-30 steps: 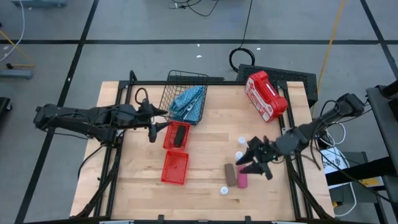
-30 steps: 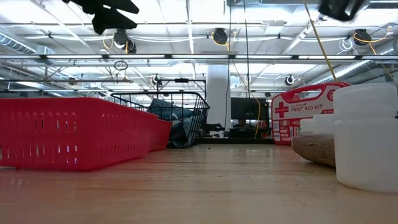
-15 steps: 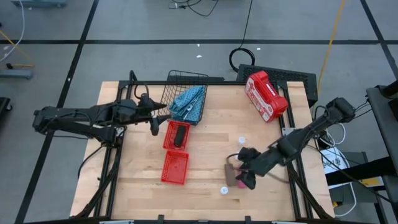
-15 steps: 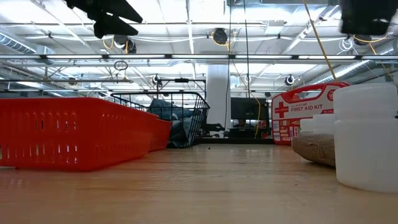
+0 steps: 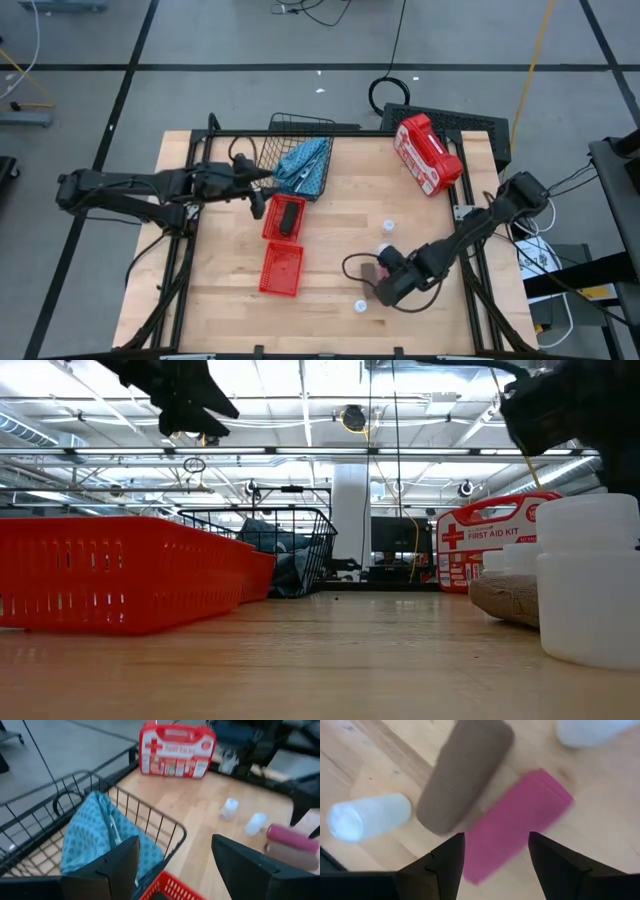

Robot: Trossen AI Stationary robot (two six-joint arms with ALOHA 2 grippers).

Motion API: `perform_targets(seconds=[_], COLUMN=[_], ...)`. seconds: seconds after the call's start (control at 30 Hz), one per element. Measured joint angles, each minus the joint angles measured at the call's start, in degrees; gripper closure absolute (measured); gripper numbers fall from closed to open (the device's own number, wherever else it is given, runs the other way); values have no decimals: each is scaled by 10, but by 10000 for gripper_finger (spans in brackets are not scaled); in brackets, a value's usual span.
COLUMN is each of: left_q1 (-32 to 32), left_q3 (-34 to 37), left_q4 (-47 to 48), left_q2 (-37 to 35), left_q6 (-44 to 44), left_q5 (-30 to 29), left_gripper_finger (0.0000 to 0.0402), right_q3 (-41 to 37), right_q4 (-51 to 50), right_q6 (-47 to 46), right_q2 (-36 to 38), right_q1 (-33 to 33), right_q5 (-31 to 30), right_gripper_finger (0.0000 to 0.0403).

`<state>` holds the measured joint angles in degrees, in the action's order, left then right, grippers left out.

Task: Pick & place medical supplies in basket/bin
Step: Put the pink bandage into the top red bin

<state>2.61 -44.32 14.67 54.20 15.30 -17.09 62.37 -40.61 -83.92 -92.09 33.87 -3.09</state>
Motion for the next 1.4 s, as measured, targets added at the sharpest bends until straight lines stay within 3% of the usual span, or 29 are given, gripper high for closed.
perform_targets(seconds=[0.3, 0.77, 1.03, 1.2, 1.4], left_q1=[0, 0, 0, 0, 0], left_q3=[0, 0, 0, 0, 0], left_q4=[-18, -39, -44, -47, -48], left_q2=[28, 27, 27, 27, 27], left_q6=[-3, -21, -13, -13, -13], left_q5=[1, 0, 0, 0, 1], left_gripper_finger=[144, 144, 144, 144, 144], right_q3=[3, 0, -1, -6, -56], right_q4=[-25, -236, -223, -194, -105], right_q6=[4, 20, -107, -156, -161], right_q2=[-59, -25, -25, -25, -22], right_q1=[0, -1, -1, 7, 6], right_q5=[5, -29, -37, -82, -51], right_gripper_finger=[195, 195, 195, 195, 195])
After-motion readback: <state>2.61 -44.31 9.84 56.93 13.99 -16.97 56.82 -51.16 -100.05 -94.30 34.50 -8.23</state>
